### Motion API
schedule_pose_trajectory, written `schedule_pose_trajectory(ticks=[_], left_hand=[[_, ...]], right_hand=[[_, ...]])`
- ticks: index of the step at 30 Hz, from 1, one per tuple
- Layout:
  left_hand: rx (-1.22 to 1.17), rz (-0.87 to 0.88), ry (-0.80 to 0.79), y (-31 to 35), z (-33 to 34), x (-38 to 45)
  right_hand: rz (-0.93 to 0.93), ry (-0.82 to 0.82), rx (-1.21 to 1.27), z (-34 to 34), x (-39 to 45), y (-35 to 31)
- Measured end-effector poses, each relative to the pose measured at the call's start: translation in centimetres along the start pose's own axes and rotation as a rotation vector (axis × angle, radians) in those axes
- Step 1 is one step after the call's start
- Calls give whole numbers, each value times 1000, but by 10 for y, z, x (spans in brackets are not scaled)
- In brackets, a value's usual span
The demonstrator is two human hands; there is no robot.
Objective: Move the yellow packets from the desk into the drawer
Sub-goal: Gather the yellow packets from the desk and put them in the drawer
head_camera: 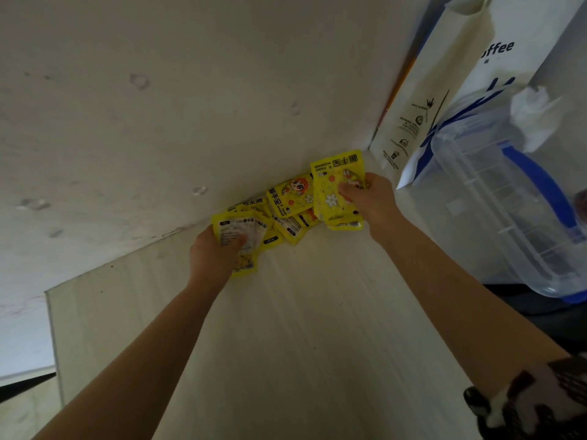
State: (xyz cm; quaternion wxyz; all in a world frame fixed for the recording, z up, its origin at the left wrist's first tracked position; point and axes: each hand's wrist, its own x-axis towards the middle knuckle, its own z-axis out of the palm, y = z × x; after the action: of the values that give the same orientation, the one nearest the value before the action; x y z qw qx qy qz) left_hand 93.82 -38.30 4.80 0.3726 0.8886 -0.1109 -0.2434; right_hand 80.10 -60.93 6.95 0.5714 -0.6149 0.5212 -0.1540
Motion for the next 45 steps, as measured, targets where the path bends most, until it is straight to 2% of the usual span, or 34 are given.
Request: schedule_pose_trajectory(ticks=[4,12,17,23,25,29,36,45], left_hand=[[45,44,-12,6,5,5],[361,139,-142,-13,15,7],[517,277,-139,-18,14,-13],[607,331,-138,-36,5,-42],[605,328,-149,-40,3,-51],[546,273,-193,-43,0,-69],[357,75,-180,-42,-4,-103],[131,-47,-149,-50,-11,-158]], right_hand=[[-23,4,-88,28,14,-7],[-24,-52,-300,59,12,-8],[34,-94,-262,65,-14,5],[132,-87,-113,53,-61,33],[181,-90,-51,48,-75,46],[228,-100,-78,38,-100,65],[195,-69,-64,14,-140,82],[189,3,54,-15,-187,90]])
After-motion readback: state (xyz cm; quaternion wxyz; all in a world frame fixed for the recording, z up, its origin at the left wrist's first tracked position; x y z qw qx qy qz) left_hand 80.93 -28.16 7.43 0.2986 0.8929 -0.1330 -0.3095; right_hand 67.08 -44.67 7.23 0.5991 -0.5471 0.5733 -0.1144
